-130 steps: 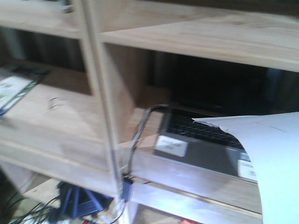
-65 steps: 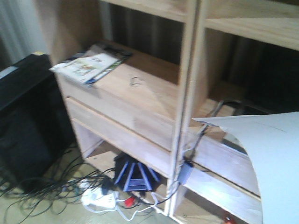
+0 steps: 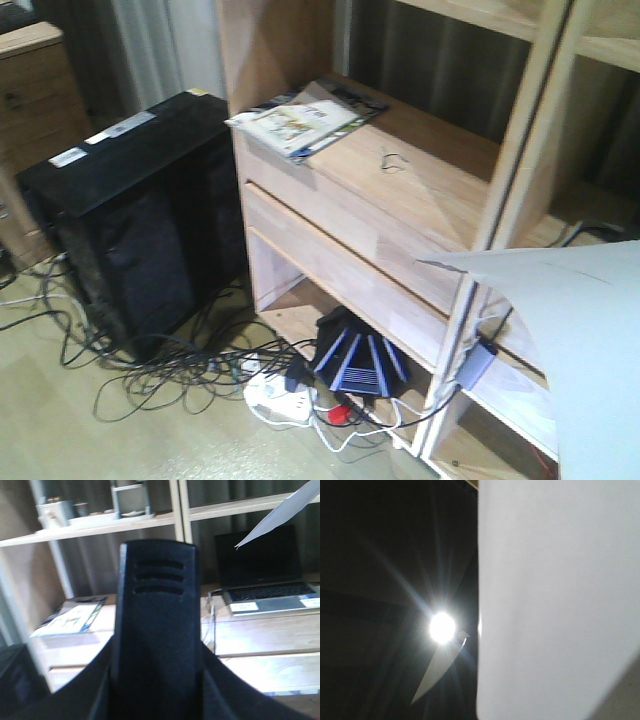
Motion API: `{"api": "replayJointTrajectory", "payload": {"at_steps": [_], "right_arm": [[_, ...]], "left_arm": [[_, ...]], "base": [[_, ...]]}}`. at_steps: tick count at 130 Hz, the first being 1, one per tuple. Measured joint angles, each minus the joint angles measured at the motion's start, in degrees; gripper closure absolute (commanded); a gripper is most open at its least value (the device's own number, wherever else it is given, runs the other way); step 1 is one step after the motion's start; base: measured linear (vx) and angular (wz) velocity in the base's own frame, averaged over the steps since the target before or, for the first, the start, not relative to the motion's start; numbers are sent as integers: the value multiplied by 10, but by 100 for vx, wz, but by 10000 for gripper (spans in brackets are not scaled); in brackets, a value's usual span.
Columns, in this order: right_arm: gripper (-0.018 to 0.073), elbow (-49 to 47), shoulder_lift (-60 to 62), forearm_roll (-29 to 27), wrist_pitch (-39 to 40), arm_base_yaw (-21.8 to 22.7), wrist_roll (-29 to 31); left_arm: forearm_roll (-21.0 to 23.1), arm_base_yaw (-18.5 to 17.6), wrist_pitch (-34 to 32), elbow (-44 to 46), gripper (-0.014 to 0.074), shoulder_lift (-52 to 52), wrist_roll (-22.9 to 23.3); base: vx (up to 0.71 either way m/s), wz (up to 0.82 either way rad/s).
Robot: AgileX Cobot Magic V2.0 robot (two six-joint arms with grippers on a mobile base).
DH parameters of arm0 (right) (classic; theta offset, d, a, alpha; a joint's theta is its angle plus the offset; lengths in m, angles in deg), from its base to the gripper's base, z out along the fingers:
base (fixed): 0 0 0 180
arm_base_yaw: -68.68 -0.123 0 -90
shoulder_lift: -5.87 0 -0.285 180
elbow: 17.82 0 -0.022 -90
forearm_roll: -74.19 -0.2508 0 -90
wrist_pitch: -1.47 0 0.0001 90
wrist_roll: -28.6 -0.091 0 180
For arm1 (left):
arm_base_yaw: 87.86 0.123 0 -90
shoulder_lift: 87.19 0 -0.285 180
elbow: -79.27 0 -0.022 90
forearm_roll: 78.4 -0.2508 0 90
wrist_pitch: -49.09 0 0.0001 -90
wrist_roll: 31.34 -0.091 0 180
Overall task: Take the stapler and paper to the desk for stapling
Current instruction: 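Drive the base away from the shelf toward the desk holding both items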
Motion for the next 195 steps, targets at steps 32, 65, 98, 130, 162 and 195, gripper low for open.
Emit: {"api": "replayJointTrajectory", "payload": {"at_steps": [32,65,98,130,162,195], "right_arm": [[565,0,0,0,0,0,0],[565,0,0,0,0,0,0],[565,0,0,0,0,0,0],[565,0,0,0,0,0,0],[565,0,0,1,0,0,0],[565,0,0,2,0,0,0]], "left_arm": [[0,0,0,0,603,0,0],[0,0,0,0,603,0,0],[0,0,0,0,603,0,0],[0,0,0,0,603,0,0],[0,0,0,0,603,0,0],[0,0,0,0,603,0,0]], "base": [[-7,26],[-8,31],[-10,38],[-8,39],[-3,38],[5,23]]}}
